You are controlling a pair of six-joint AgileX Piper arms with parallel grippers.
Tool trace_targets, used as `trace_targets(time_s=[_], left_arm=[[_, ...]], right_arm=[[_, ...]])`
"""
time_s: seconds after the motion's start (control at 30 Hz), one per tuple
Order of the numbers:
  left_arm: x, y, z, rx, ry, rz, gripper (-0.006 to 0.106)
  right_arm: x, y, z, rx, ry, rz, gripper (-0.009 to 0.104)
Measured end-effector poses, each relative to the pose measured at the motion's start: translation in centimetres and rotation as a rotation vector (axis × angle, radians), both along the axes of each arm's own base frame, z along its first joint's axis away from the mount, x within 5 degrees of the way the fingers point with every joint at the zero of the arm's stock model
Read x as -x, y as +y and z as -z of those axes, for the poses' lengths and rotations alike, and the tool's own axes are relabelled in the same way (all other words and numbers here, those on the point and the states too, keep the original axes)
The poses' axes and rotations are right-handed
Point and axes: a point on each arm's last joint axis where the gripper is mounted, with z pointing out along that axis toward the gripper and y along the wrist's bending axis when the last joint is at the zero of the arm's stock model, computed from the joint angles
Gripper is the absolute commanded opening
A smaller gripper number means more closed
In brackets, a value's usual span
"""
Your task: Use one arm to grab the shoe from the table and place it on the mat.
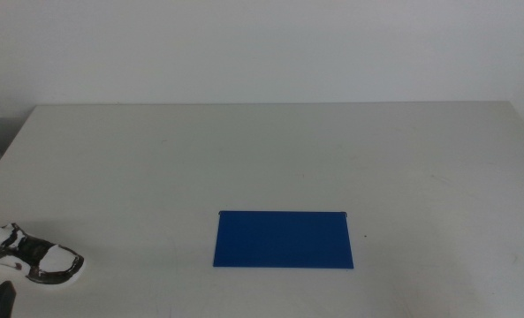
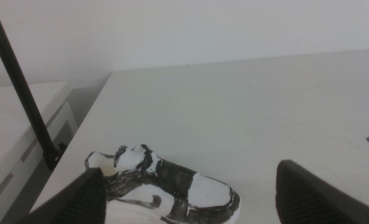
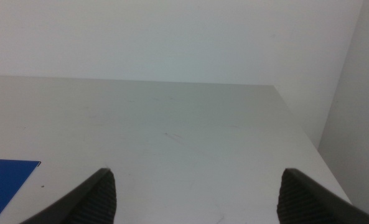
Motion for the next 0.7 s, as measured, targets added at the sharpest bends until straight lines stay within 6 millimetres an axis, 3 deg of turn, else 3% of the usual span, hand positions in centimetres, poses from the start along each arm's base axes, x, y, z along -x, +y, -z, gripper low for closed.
trace_targets(time_s=[0.13,0.27,0.7], left_arm=[[-0.1,0.0,-0.2,0.000,0.006,0.000,0.094],[-0.5,0.0,-2.0,0.000,0.015,0.000,0.094],[-5.1,0.1,-11.2,0.005,0.075,-0.002,0.093]], right_arm=[[0.0,0.0,0.0,0.000,0.000,0.000,0.066],[0.0,0.0,0.0,0.000,0.000,0.000,0.066],[0.0,0.0,0.0,0.000,0.000,0.000,0.066]])
